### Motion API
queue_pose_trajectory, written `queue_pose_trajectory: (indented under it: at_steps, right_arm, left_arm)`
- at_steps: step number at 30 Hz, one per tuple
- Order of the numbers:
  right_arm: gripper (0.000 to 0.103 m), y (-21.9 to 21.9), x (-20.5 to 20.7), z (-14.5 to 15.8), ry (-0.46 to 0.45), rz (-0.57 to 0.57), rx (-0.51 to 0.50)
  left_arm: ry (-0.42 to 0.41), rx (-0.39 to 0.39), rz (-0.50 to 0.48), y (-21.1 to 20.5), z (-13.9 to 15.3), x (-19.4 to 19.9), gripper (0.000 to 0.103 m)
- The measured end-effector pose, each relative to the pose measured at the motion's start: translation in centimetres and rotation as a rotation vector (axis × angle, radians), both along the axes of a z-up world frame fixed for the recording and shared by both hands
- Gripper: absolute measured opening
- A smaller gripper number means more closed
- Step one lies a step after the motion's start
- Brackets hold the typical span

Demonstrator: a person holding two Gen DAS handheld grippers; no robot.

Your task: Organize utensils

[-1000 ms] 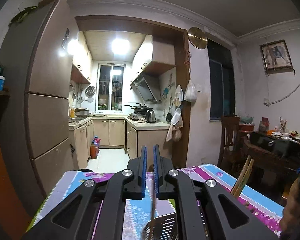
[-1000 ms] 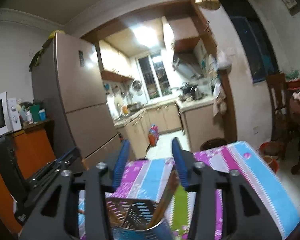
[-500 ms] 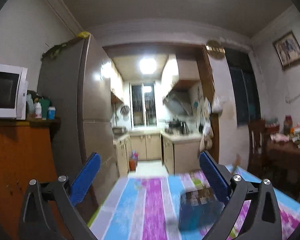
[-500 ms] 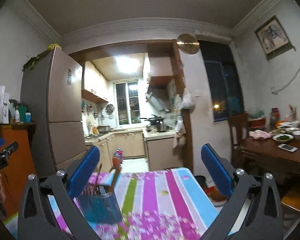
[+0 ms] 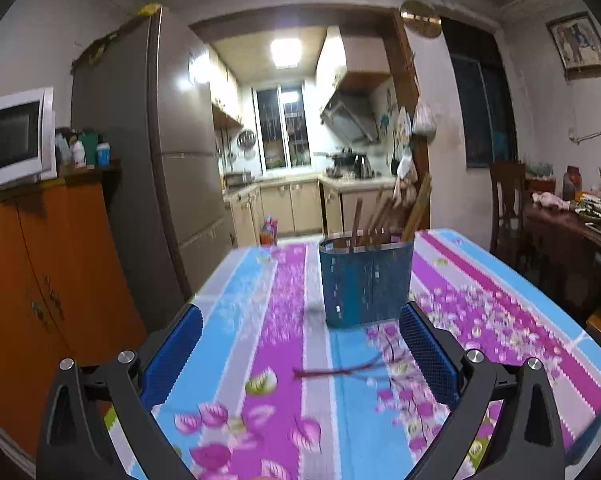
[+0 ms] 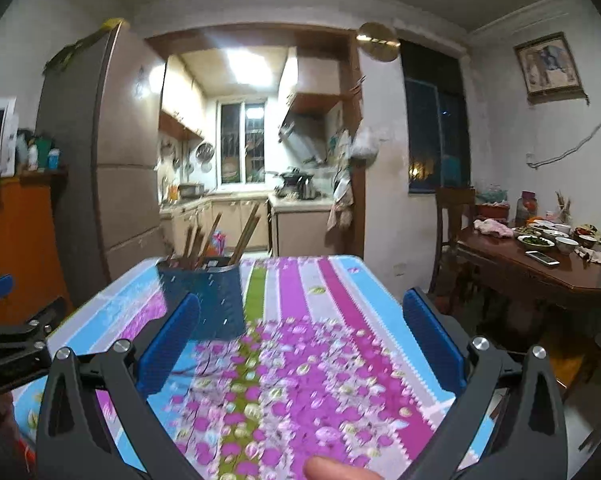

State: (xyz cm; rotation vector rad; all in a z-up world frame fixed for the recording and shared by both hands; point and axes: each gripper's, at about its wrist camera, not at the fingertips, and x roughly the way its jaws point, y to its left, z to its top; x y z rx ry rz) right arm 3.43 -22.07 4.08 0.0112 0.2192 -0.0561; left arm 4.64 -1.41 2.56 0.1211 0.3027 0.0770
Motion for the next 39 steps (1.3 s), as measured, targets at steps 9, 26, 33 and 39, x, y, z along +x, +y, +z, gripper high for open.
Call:
queue_pose_trajectory:
  at_steps: [9, 26, 33, 39]
  right_arm:
    - [0.098, 1.5, -0.4, -1.1, 0.043, 0.039, -0.029]
    - [0.098, 0.1, -0.6, -1.1, 0.051, 0.016, 0.002]
    - [0.098, 0.1, -0.6, -1.1, 0.051, 0.016, 0.002]
    - [0.098, -0.1, -0.6, -1.2, 0.052, 0.018, 0.000]
  left_arm:
    - [0.025, 0.013, -0.006, -0.4, -1.1, -1.0, 0.098]
    - [0.043, 0.033, -0.039, -1.8, -1.9, -0.6, 0.098]
    - [-0.010, 0.054, -0.029, -2.2, -2.3, -1.0, 0.098]
    - [-0.020, 0.065, -0.042, -2.5, -2.6, -1.2, 0.096]
